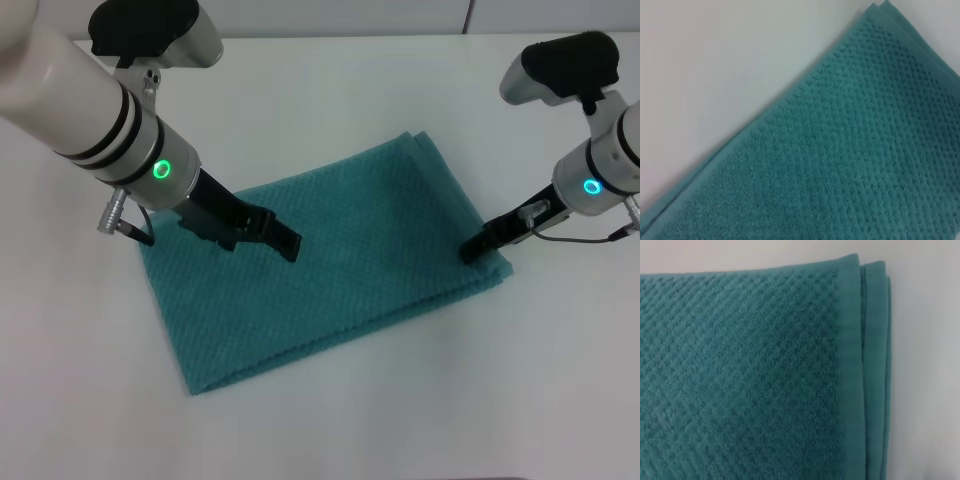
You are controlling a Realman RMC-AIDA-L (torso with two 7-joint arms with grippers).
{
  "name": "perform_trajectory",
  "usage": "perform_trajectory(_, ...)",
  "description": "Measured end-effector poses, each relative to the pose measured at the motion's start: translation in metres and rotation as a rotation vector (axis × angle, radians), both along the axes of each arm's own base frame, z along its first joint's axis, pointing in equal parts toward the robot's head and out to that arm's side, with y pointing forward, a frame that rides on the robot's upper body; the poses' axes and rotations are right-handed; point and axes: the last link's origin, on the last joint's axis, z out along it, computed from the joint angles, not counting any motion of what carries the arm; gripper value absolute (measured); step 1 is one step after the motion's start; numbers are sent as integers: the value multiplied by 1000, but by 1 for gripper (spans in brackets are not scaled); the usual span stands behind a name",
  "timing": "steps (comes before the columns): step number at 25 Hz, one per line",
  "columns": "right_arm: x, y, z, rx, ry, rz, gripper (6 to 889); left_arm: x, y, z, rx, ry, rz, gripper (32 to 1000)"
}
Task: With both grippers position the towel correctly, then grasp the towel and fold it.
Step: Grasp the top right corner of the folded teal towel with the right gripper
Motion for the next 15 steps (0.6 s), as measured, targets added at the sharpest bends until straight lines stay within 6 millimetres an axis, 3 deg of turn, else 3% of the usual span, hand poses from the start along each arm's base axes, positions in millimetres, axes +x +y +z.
perform_trajectory(15,-2,-1,-2,-12,-1,0,843,-1,0,0,2,2,-1,911)
